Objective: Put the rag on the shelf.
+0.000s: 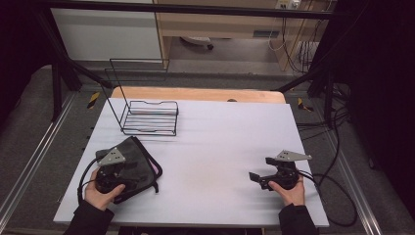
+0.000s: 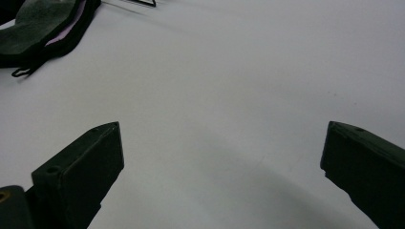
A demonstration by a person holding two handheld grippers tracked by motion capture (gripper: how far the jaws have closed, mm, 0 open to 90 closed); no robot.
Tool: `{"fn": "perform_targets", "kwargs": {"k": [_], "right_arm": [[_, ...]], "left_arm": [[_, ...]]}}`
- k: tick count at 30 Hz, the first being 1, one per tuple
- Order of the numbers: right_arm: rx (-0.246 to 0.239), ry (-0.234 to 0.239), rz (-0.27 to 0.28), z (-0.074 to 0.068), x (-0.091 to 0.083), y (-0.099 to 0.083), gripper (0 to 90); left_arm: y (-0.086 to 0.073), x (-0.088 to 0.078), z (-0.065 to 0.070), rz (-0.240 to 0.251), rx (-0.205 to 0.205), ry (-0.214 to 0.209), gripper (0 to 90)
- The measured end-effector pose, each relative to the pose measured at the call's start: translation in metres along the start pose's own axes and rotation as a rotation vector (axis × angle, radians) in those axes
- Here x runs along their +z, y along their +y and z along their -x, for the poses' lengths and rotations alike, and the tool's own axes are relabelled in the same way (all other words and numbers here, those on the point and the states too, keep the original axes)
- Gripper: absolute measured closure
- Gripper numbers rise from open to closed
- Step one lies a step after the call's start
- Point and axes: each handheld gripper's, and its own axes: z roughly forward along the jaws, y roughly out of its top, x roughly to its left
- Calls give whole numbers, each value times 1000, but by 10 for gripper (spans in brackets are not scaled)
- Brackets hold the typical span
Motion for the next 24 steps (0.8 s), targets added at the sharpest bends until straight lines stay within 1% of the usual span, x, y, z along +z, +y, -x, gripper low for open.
{"fn": "perform_targets", "kwargs": {"k": [1,2,3,4,5,6,7,8,9,10,11,12,14,15,16,17,19,22,24], "right_arm": [[-4,0,-3,0,0,0,16],[-1,-1,-4,0,0,0,16],[1,0,-5,0,1,0,17],[3,3,-7,-1,1,0,18],[3,3,-7,-1,1,-1,18],[1,3,-7,-1,1,-1,18],[1,3,-7,-1,1,-1,18],[2,4,-9,-1,1,-1,18],[1,3,-9,-1,1,-1,18],[2,3,-9,-1,1,-1,18],[1,3,-9,-1,1,-1,18],[2,3,-9,-1,1,-1,18],[0,4,-9,-1,1,-1,18],[2,5,-10,-1,1,-1,18],[2,6,-11,-1,1,-1,17],[2,6,-11,-1,1,-1,17],[3,7,-11,-1,1,-1,17],[3,8,-12,-1,2,-1,17],[1,10,-13,-1,2,-1,17]], "left_arm": [[0,0,0,0,0,0,376],[2,1,7,-12,3,-9,404],[2,1,7,-12,3,-9,430],[2,5,13,-35,12,-24,464],[2,7,16,-50,14,-30,501],[2,7,16,-50,14,-30,529],[2,10,19,-69,16,-29,529],[1,16,25,-110,34,-23,573],[0,19,26,-129,40,-28,589],[0,19,26,-129,40,-28,609],[-1,22,28,-141,37,-36,626],[-2,28,30,-166,40,-43,642],[-4,35,31,-195,49,-34,652],[-4,35,31,-195,49,-34,652],[-6,41,32,-218,53,-22,652],[-6,43,32,-230,55,-13,652],[-6,46,31,-227,40,-6,661],[-7,47,30,-228,29,2,671],[-7,47,29,-230,25,-1,681]]}}
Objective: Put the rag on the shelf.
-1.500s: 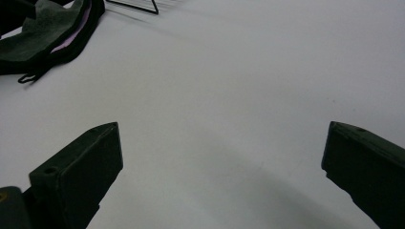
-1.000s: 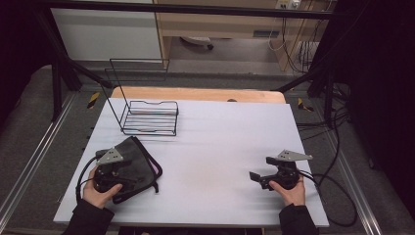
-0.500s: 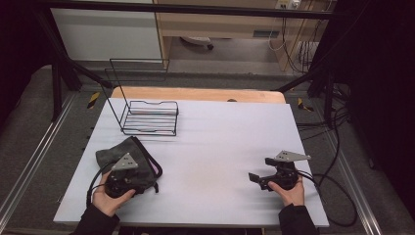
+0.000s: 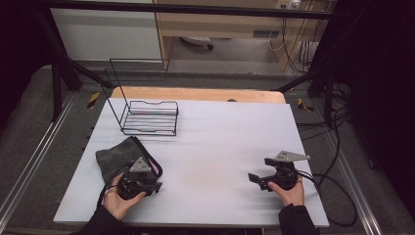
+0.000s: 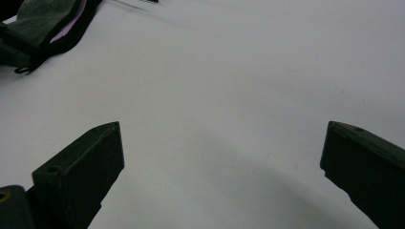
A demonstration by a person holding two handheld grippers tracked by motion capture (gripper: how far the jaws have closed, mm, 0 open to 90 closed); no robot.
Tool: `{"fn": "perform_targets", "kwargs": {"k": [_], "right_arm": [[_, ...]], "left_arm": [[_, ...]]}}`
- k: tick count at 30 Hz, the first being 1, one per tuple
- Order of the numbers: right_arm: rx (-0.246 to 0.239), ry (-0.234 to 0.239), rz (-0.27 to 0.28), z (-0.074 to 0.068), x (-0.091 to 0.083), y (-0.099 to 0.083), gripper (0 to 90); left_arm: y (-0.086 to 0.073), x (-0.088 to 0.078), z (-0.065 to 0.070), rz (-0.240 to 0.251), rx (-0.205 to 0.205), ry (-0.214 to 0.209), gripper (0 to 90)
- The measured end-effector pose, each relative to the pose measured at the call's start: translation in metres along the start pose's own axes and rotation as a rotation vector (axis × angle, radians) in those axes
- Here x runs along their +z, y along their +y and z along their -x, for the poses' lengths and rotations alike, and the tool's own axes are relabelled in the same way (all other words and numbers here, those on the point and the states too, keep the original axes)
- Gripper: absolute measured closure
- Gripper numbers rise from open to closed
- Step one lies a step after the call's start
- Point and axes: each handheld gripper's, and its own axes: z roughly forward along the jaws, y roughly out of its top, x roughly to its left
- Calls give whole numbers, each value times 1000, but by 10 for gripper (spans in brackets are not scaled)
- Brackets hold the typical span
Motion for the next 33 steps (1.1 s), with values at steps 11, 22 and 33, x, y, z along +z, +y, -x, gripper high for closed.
{"fn": "perform_targets", "kwargs": {"k": [11,22,33], "right_arm": [[-2,3,4,0,0,0,16],[4,6,2,0,0,0,17],[4,6,-4,0,0,0,17]], "left_arm": [[-1,3,9,-56,-39,33,678],[1,8,9,-13,-46,75,900],[15,9,19,72,-43,-24,900]]}}
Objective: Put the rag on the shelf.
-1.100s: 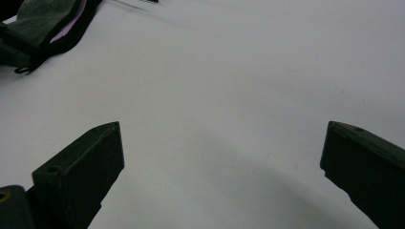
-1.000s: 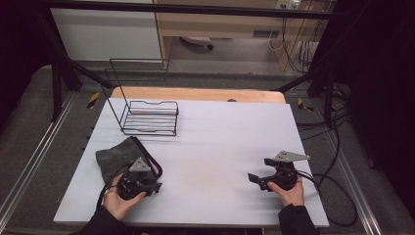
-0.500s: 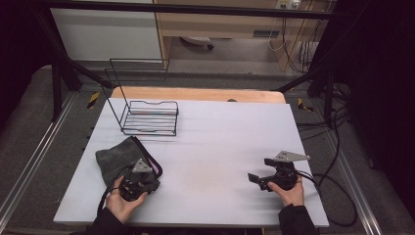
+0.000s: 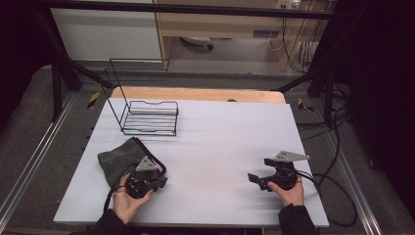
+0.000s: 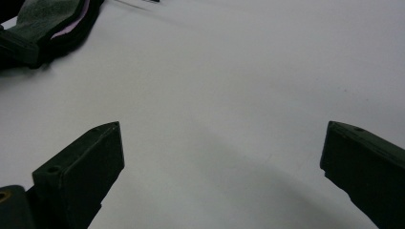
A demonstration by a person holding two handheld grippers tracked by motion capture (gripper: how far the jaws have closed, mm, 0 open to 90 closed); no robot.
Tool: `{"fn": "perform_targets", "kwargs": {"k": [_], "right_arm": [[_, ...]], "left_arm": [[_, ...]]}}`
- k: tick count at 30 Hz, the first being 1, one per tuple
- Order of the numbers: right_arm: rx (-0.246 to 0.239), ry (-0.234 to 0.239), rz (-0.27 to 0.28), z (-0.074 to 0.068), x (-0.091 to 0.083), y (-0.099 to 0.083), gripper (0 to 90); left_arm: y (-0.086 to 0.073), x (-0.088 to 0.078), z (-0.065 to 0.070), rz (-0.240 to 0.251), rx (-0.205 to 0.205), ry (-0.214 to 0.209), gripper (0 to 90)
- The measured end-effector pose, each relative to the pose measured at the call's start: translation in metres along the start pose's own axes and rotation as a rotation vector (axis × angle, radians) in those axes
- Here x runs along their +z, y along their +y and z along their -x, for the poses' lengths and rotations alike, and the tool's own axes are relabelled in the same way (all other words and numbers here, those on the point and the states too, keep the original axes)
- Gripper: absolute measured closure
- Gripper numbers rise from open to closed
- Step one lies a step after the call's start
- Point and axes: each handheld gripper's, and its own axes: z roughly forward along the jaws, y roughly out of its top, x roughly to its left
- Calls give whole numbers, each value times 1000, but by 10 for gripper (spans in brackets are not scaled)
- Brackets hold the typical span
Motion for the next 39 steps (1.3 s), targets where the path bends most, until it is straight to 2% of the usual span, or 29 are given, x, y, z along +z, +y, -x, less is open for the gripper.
{"fn": "perform_targets", "kwargs": {"k": [4,8,10,12,16,18,21,22,24,28,29,33,34,35,36,37,39], "right_arm": [[-2,-1,1,0,1,0,18],[-1,0,1,0,1,0,19],[-1,-1,2,0,0,0,19],[-1,0,2,0,0,0,19],[0,1,1,0,0,0,20],[0,1,2,0,0,0,23],[0,5,7,-1,1,0,34],[-4,5,9,-1,1,1,38],[-7,6,11,-4,2,2,57],[-25,14,22,-14,6,9,109],[-29,15,24,-18,9,11,126],[-65,19,11,-38,25,22,176],[-65,19,11,-38,25,22,176],[-83,27,-4,-50,36,28,181],[-94,36,-13,-57,42,30,182],[-110,41,-23,-63,49,33,184],[-136,57,-43,-75,62,39,188]], "left_arm": [[5,5,8,3,14,-21,900],[17,18,22,16,23,-66,900],[19,20,25,18,29,-75,900],[26,29,35,16,38,-91,900],[28,35,46,11,53,-120,900],[28,36,49,12,55,-132,900],[28,35,46,15,48,-142,896],[28,33,44,12,45,-156,872],[29,24,40,18,42,-157,750],[30,-7,27,64,52,-121,563],[29,-16,22,79,49,-98,541],[18,-41,-8,85,13,2,484],[18,-41,-8,85,13,2,474],[14,-46,-17,81,-5,29,456],[10,-50,-26,77,-27,46,435],[2,-57,-45,88,-63,105,418],[-6,-62,-62,94,-110,165,409]]}}
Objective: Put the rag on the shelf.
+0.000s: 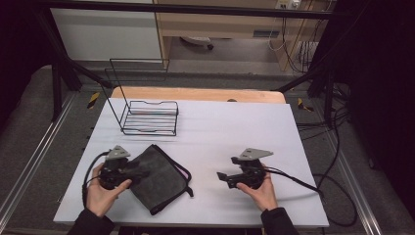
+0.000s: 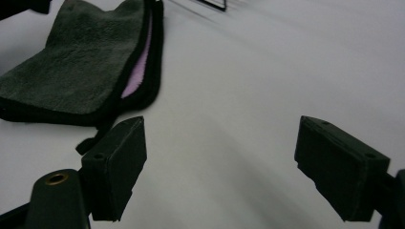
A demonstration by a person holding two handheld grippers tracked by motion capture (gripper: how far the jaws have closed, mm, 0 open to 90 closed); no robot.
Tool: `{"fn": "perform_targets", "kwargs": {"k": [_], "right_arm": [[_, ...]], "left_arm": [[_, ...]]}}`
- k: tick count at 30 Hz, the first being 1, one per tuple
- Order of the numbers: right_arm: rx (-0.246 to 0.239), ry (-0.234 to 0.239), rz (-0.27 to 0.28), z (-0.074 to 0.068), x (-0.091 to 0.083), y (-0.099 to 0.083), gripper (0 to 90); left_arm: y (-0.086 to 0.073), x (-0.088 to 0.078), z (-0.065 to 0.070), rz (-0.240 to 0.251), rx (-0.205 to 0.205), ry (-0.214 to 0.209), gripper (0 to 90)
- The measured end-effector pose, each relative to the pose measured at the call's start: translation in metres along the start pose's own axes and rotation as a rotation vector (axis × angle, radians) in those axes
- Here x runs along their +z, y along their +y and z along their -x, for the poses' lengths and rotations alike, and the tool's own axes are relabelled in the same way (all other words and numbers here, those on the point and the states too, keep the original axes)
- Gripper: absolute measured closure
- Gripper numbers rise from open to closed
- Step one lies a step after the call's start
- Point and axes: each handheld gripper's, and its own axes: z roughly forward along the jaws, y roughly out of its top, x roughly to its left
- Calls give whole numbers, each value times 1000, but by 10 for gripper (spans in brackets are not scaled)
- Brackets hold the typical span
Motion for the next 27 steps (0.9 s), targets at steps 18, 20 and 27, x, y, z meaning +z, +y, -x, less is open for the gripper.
{"fn": "perform_targets", "kwargs": {"k": [18,20,27], "right_arm": [[-9,138,-144,-49,103,29,303],[-4,152,-165,-49,108,28,315],[15,194,-177,-55,107,27,507]], "left_arm": [[-27,13,-48,-85,-96,55,635],[-27,14,-50,-87,-93,54,678],[-31,14,-58,-76,-146,2,768]]}}
